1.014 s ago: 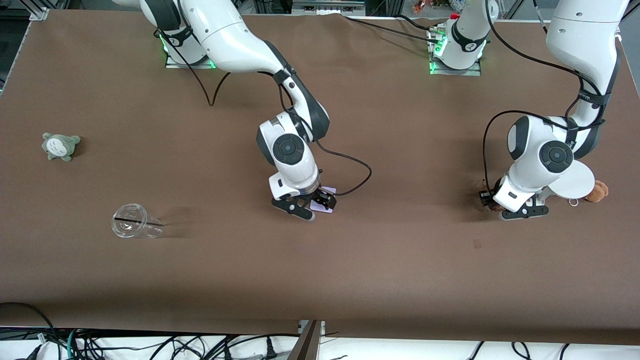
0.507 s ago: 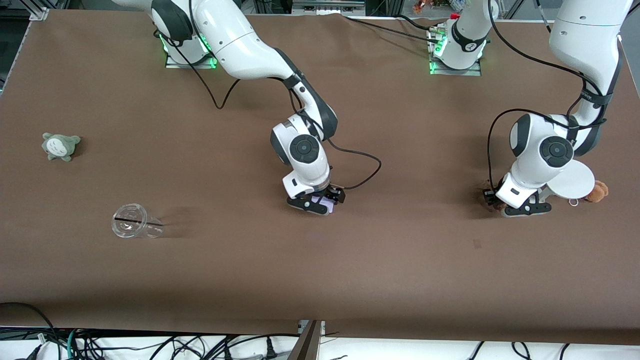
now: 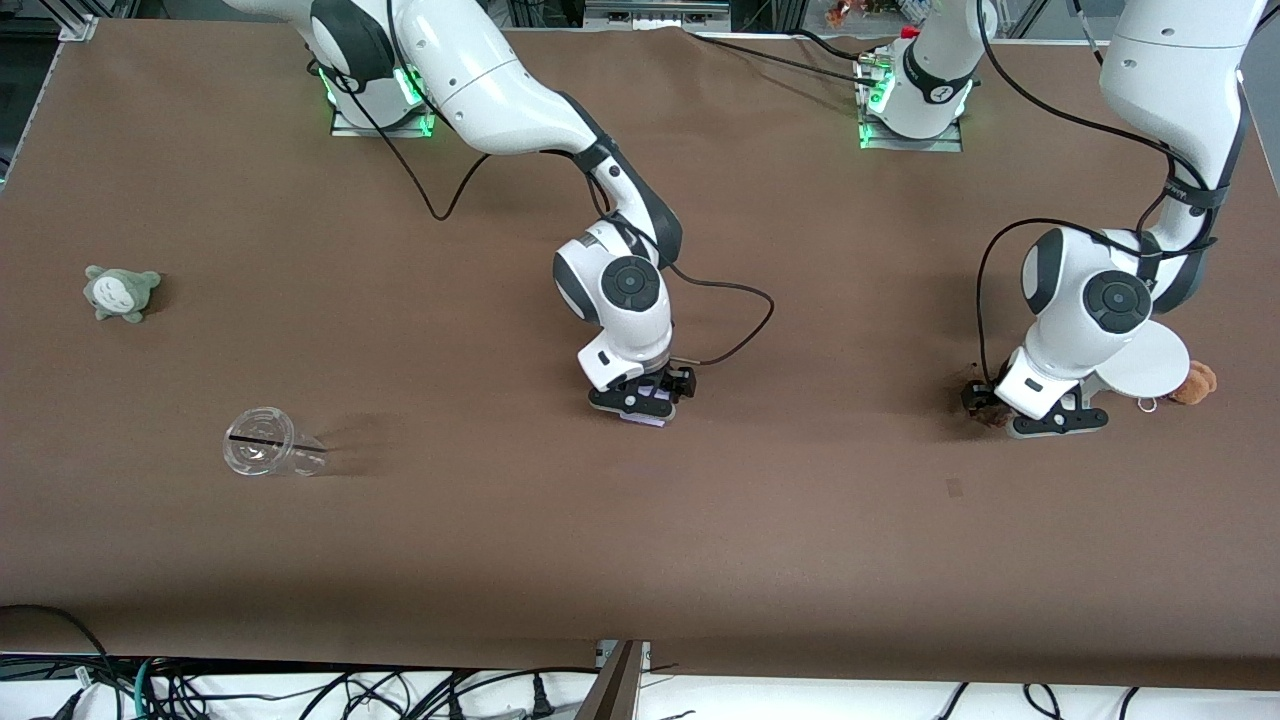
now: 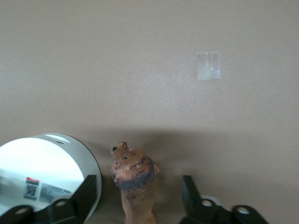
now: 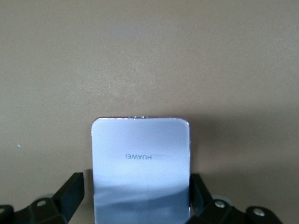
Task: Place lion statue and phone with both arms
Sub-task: 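Move the phone with the right gripper while the left gripper releases the lion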
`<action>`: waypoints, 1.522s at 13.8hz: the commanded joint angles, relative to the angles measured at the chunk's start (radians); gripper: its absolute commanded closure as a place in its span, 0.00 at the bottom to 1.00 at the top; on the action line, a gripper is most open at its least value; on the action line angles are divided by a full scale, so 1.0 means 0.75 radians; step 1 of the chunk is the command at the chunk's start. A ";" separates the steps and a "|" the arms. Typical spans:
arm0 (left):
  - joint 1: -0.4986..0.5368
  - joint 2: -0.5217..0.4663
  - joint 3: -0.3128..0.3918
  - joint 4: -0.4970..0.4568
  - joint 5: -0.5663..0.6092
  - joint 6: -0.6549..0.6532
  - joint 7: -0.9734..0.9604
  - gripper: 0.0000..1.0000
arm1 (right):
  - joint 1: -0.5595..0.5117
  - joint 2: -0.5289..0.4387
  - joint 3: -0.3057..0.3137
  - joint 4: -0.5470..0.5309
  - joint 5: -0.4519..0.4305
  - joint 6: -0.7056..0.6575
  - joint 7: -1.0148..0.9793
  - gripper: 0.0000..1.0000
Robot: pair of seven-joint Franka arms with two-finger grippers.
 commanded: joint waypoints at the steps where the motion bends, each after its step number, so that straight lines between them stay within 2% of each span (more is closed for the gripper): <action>1: -0.034 -0.046 -0.018 0.123 0.034 -0.245 -0.014 0.00 | -0.012 0.023 0.001 0.031 -0.015 0.010 -0.032 0.00; 3: -0.075 -0.055 -0.030 0.221 0.032 -0.412 -0.071 0.00 | -0.016 0.026 0.001 0.031 -0.015 0.010 -0.038 0.09; 6: -0.096 -0.089 -0.097 0.391 0.017 -0.672 -0.141 0.00 | -0.026 0.011 0.001 0.029 0.001 -0.009 -0.043 0.39; 7: -0.096 -0.097 -0.124 0.466 0.015 -0.776 -0.141 0.00 | -0.032 0.007 0.001 0.031 0.001 -0.031 -0.055 0.41; 11: -0.096 -0.108 -0.183 0.834 0.011 -1.147 -0.137 0.00 | -0.087 -0.079 -0.003 0.029 0.001 -0.194 -0.265 0.40; 13: -0.094 -0.108 -0.181 0.945 -0.048 -1.215 -0.137 0.00 | -0.122 -0.132 -0.030 -0.046 -0.001 -0.234 -0.441 0.40; 16: -0.059 -0.108 -0.175 1.056 -0.116 -1.350 -0.122 0.00 | -0.147 -0.191 -0.113 -0.161 0.003 -0.223 -0.658 0.39; 21: -0.022 -0.110 -0.171 1.123 -0.146 -1.467 -0.079 0.00 | -0.339 -0.267 -0.118 -0.306 0.030 -0.207 -0.926 0.39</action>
